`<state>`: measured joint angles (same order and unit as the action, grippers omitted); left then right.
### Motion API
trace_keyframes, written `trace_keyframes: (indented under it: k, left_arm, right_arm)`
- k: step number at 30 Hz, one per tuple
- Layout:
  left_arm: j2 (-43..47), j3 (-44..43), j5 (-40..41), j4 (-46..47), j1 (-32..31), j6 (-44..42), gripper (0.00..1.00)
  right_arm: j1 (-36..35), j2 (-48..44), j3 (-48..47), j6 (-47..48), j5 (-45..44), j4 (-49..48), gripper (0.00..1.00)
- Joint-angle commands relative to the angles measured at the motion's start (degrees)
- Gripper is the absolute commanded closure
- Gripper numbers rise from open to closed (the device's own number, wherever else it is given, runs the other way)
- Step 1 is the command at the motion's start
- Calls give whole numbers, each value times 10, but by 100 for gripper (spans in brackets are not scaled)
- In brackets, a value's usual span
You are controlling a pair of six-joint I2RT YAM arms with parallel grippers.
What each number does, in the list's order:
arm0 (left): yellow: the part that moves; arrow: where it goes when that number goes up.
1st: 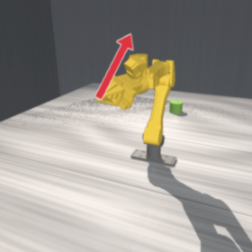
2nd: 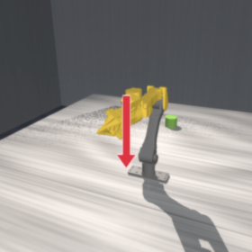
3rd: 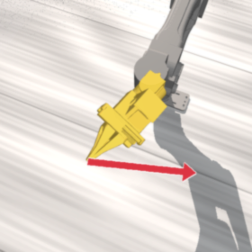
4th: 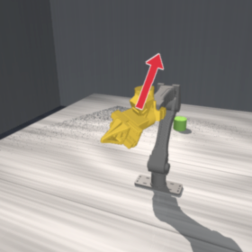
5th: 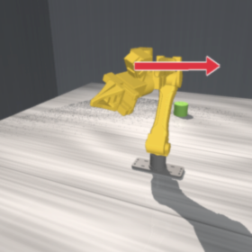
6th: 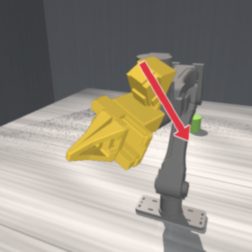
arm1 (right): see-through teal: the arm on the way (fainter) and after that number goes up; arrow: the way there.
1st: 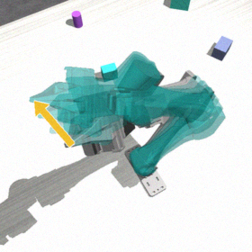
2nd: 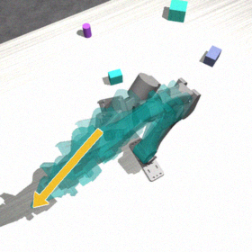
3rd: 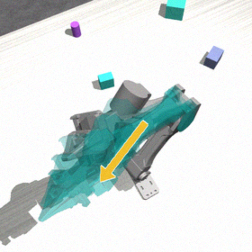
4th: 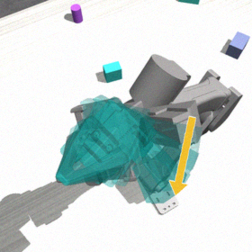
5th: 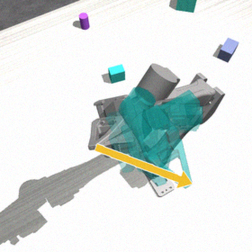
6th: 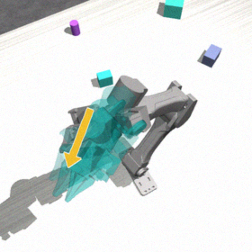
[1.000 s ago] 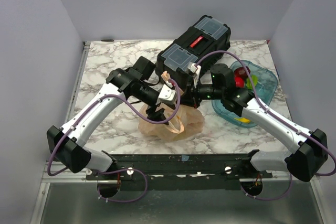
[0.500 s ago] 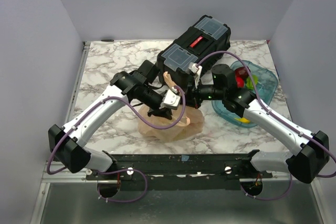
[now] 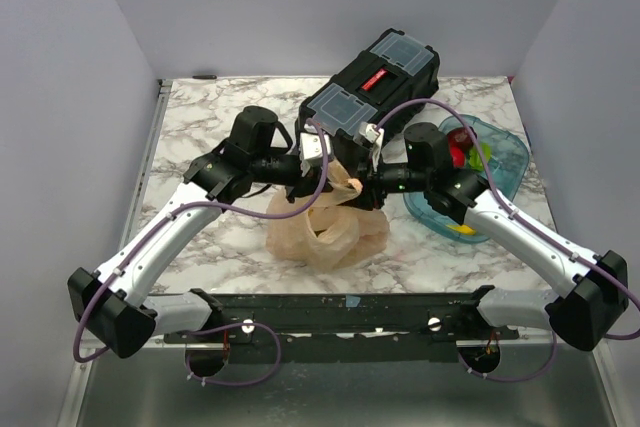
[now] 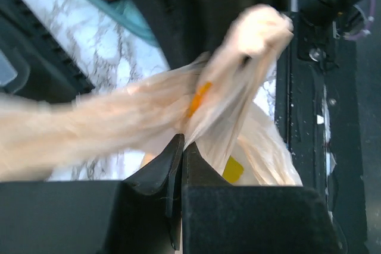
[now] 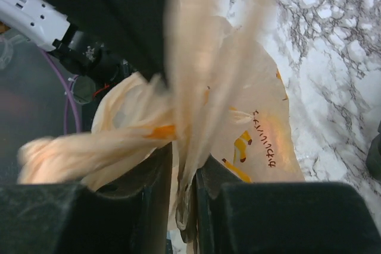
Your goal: Place the fake fruits into the plastic bag and tie a complex knot
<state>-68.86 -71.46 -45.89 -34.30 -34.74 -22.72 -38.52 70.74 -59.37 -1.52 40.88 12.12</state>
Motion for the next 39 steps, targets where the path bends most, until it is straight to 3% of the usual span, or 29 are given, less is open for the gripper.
trace_keyframes:
  k: [1,6,10,13,19,27,30,31,32,33,35,39]
  left_arm:
    - [-12,12,52,70,13,80,100]
    - [-12,23,53,78,12,77,100]
    - [-7,31,27,87,11,66,100]
    - [-6,30,2,76,8,38,100]
    - [-15,13,-4,25,3,-37,100]
    - [-14,-1,-15,-3,-6,-85,100]
    - [-13,-12,-26,-27,-10,-102,100]
    - [-14,-19,-32,-41,-11,-113,97]
    - [-15,-31,-34,-62,-11,-121,88]
    - [-15,-45,-35,-87,-11,-133,74]
    - [-16,-83,-26,-155,-8,-162,49]
    - [-7,-128,-34,-220,60,-158,25]
  right_arm:
    - [-2,-14,-2,6,54,7,68]
    - [-2,-12,-9,6,69,12,28]
    - [-1,-4,-12,-3,74,4,24]
    - [-2,-4,-10,-11,73,-10,31]
    - [-2,-9,-5,-5,57,-12,60]
    - [-1,-6,-7,-7,40,-15,61]
    - [-1,-6,-5,1,30,-14,82]
    - [-1,-6,-4,4,27,-13,88]
    - [-2,-8,-3,8,23,-13,97]
    - [-1,-10,-1,10,19,-13,99]
    - [-2,-13,0,18,19,-12,99]
    - [-1,-20,0,62,32,-4,99]
